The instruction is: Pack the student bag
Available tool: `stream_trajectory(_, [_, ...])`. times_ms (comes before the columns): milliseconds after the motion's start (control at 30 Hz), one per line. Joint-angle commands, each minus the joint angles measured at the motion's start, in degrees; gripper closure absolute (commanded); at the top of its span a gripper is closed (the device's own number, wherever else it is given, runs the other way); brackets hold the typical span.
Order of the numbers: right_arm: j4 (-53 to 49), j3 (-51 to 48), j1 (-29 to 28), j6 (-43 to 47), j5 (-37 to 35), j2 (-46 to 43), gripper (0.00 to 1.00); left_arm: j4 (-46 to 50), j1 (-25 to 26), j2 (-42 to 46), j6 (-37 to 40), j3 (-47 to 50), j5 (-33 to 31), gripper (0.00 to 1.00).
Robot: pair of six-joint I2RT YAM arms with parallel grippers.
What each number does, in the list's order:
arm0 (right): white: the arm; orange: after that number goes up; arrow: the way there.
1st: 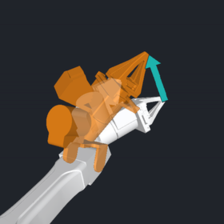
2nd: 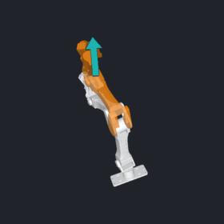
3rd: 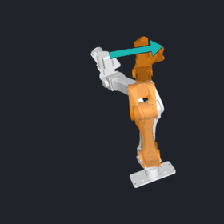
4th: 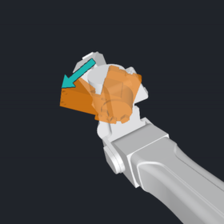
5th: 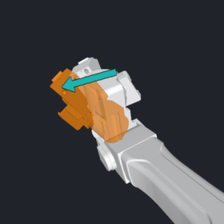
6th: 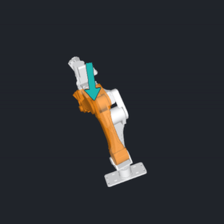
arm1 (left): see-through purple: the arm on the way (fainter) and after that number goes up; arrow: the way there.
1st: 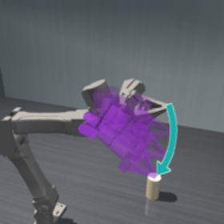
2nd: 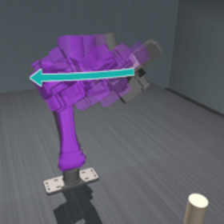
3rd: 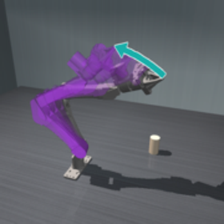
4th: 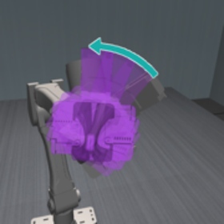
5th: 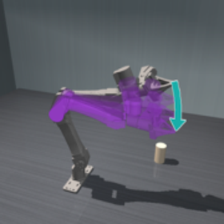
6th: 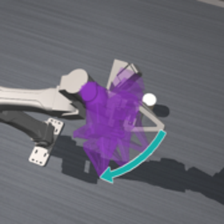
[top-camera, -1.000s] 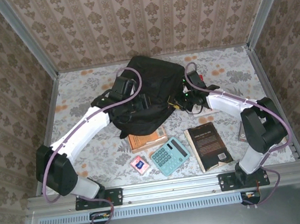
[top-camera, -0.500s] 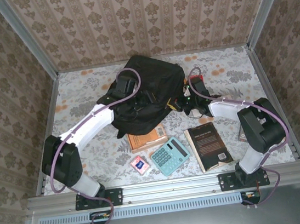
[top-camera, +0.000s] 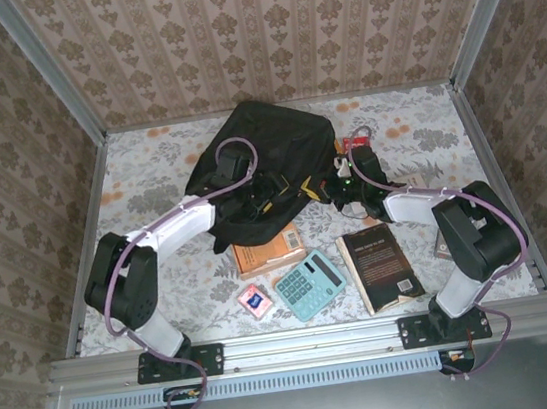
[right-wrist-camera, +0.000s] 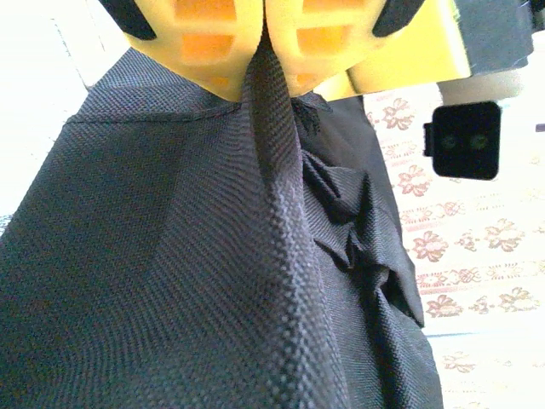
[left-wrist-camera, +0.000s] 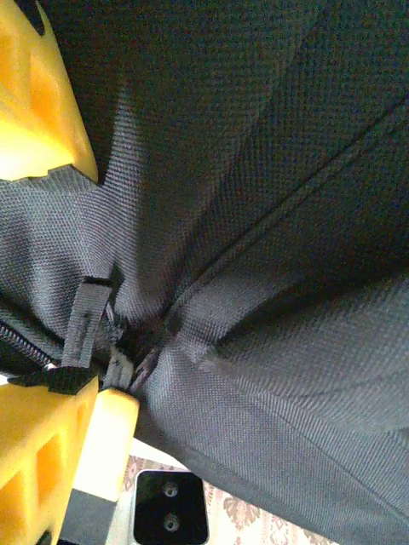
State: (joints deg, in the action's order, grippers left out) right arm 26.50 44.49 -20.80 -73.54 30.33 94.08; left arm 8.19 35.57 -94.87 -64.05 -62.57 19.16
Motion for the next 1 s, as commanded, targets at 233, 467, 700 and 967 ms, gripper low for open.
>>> stream_trajectory(233, [10.06,-1.94,0.13,-3.69,3.98,-1.75,1.00,-11.71,-0.02,-2.31,-5.58,2.89,3.06,0.49])
stream_trajectory(467, [11.50,-2.40,-0.12,-4.40,4.13,-1.53,1.00,-17.26,-0.06,-2.78,-7.48,3.82,3.74,0.56])
stream_trajectory(700, [11.99,-2.40,-0.38,-4.66,4.23,-1.29,1.00,-20.26,-0.24,-2.51,-8.39,4.94,3.82,0.65])
stream_trajectory(967, [11.51,-2.52,-0.38,-4.51,3.81,-0.95,1.00,-21.11,-0.84,-1.16,-8.64,6.97,3.08,0.75])
